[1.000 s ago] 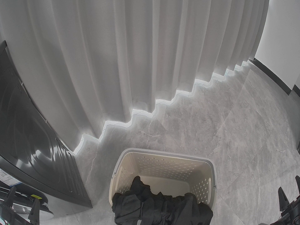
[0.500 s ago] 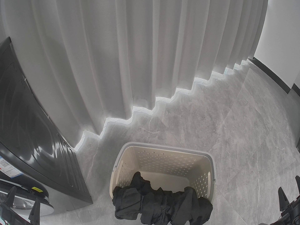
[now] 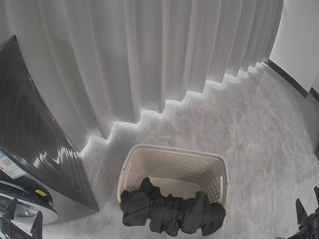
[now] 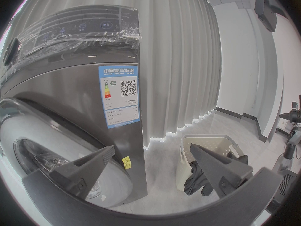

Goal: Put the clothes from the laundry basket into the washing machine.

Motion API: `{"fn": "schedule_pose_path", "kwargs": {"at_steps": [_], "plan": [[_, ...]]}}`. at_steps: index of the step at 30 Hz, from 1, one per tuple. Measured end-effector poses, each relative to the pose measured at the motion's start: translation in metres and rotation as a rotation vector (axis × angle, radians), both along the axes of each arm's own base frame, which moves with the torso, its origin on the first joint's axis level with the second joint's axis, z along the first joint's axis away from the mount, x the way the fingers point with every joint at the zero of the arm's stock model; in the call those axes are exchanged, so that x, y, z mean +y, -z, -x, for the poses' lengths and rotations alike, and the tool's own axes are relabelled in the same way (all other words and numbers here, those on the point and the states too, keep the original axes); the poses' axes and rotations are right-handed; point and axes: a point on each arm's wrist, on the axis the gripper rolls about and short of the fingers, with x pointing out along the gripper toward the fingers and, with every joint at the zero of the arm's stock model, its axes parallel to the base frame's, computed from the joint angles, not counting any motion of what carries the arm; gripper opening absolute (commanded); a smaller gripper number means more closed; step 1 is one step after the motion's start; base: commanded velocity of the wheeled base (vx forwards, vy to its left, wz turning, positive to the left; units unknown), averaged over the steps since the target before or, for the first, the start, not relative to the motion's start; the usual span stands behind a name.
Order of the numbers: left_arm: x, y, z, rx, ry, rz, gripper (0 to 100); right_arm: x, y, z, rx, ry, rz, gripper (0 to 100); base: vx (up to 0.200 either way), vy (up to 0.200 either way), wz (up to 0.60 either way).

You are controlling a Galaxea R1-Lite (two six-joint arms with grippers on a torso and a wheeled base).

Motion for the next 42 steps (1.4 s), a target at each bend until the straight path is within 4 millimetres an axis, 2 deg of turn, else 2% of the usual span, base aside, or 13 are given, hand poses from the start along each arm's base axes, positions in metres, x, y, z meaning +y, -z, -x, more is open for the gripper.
{"fn": "schedule_pose_path", "kwargs": {"at_steps": [6, 12, 30, 39, 42], "plan": [[0.0000, 0.0000, 0.0000, 0.000, 0.000, 0.001, 100, 0.0000, 0.0000, 0.0000, 0.000, 0.000, 0.000, 100, 0.000, 0.000, 0.00], [0.0000, 0.0000, 0.0000, 0.000, 0.000, 0.002, 100, 0.0000, 0.0000, 0.0000, 0.000, 0.000, 0.000, 100, -0.200, 0.000, 0.00], [0.0000, 0.0000, 0.0000, 0.000, 0.000, 0.002, 100, 0.0000, 0.0000, 0.0000, 0.000, 0.000, 0.000, 100, -0.033, 0.000, 0.00], [0.0000, -0.0002, 0.0000, -0.002, 0.002, 0.009, 100, 0.0000, 0.0000, 0.0000, 0.000, 0.001, -0.001, 100, -0.200, 0.000, 0.00], [0.0000, -0.0002, 0.0000, -0.002, 0.002, 0.006, 100, 0.0000, 0.0000, 0.0000, 0.000, 0.000, -0.001, 100, 0.000, 0.000, 0.00]]}}
